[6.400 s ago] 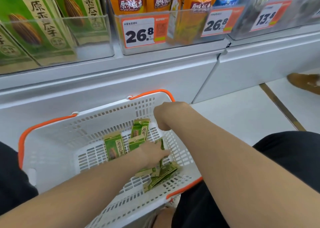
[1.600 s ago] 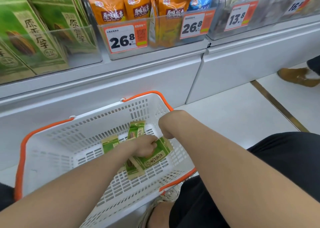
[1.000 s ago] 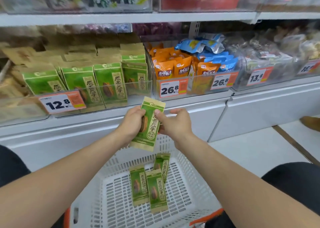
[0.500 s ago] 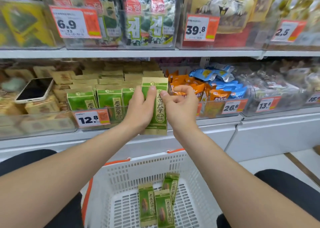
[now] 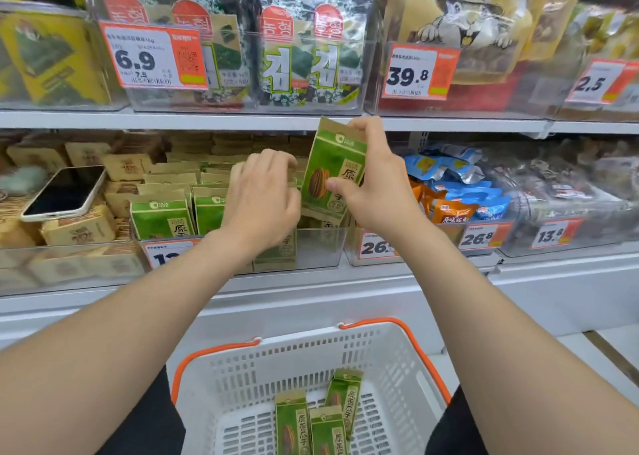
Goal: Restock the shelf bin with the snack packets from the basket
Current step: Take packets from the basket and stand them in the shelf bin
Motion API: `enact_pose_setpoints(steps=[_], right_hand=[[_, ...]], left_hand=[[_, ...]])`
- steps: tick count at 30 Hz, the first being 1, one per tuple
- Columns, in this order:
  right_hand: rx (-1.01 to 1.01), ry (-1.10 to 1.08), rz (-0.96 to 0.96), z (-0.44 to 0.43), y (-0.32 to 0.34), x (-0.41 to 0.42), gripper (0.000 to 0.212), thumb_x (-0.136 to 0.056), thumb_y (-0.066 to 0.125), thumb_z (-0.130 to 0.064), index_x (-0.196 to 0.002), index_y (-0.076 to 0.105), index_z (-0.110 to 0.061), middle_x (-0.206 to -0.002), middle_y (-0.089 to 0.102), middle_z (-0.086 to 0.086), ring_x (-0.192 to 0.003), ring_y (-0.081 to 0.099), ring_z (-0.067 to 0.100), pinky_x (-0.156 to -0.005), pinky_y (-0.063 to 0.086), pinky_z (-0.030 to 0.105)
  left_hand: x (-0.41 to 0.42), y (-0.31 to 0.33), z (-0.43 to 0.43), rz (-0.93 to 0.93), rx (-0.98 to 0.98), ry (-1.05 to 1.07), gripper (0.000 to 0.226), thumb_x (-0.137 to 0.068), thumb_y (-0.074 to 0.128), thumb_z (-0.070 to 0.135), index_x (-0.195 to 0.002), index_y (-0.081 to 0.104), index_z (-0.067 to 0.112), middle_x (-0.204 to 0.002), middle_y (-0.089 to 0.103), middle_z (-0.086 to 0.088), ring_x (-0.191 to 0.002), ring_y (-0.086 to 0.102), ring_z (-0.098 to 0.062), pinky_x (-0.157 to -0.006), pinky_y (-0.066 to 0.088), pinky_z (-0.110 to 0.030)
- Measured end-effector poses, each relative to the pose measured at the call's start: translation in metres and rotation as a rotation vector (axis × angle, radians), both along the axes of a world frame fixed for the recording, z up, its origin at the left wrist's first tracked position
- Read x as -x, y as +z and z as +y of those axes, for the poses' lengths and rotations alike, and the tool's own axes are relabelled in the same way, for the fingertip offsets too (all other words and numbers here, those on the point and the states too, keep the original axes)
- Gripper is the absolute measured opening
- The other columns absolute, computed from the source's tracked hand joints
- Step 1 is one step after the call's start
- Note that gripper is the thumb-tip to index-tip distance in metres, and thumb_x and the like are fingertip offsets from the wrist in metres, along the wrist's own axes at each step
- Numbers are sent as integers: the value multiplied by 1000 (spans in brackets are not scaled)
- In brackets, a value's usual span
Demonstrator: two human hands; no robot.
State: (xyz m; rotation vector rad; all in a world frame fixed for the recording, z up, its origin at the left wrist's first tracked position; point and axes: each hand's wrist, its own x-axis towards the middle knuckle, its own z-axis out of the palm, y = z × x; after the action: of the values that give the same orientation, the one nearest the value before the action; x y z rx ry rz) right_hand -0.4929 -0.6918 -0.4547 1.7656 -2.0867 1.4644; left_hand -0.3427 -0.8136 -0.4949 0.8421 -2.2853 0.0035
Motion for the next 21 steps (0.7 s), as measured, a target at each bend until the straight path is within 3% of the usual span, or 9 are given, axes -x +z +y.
enact_pose_setpoints(steps=[2, 4, 7, 11, 15, 19, 21], right_hand=[[-8, 14, 66, -5, 0, 5, 64, -85, 84, -11, -130, 40, -26, -110, 64, -8, -90, 61, 1, -77, 45, 8], [-41, 13, 146, -13, -3, 10, 64, -86, 84, -11, -130, 41, -28, -116, 63, -5, -101, 61, 13, -88, 51, 28], [-193, -49, 310, -24, -11, 17, 61, -82, 87, -21, -128, 47, -26, -119, 59, 0, -109, 56, 21, -91, 48, 40], [-436, -293, 671, -34, -34, 16, 62, -77, 86, -48, -125, 57, -21, -122, 43, 4, -113, 42, 28, -93, 42, 44], [-352, -303, 723, -37, -37, 11, 74, -68, 91, -51, -120, 50, -20, -123, 42, 6, -108, 43, 29, -86, 44, 43], [-411, -265, 761, -43, -30, 6, 101, -68, 93, -47, -146, 35, -21, -133, 46, 6, -116, 51, 31, -90, 44, 45], [-457, -260, 778, -48, -27, 5, 105, -68, 95, -44, -149, 32, -19, -140, 42, 10, -122, 50, 33, -93, 45, 46]], left_hand=[[-2, -4, -6, -159, -5, 34, 52, -88, 44, 46, -129, 59, 18, -124, 63, -3, -115, 56, -28, -104, 38, -48], [-4, -7, -12, -290, 28, 62, 64, -85, 46, 59, -135, 54, 20, -122, 65, -3, -114, 59, -28, -104, 40, -49], [-4, -9, -18, -363, 107, 94, 74, -80, 48, 69, -136, 50, 20, -120, 65, -4, -111, 60, -30, -99, 41, -48], [-1, -6, -21, -412, 97, 103, 78, -79, 53, 74, -135, 50, 19, -127, 64, -4, -120, 57, -30, -102, 38, -50], [2, 0, -24, -413, 35, 91, 76, -80, 67, 77, -131, 48, 25, -131, 63, 0, -124, 56, -27, -103, 38, -51], [4, 6, -22, -449, -12, 101, 79, -77, 74, 77, -128, 45, 23, -126, 67, 1, -120, 60, -29, -102, 39, -52], [3, 7, -21, -450, -7, 109, 78, -76, 76, 75, -125, 44, 23, -125, 67, 1, -119, 60, -30, -101, 39, -53]])
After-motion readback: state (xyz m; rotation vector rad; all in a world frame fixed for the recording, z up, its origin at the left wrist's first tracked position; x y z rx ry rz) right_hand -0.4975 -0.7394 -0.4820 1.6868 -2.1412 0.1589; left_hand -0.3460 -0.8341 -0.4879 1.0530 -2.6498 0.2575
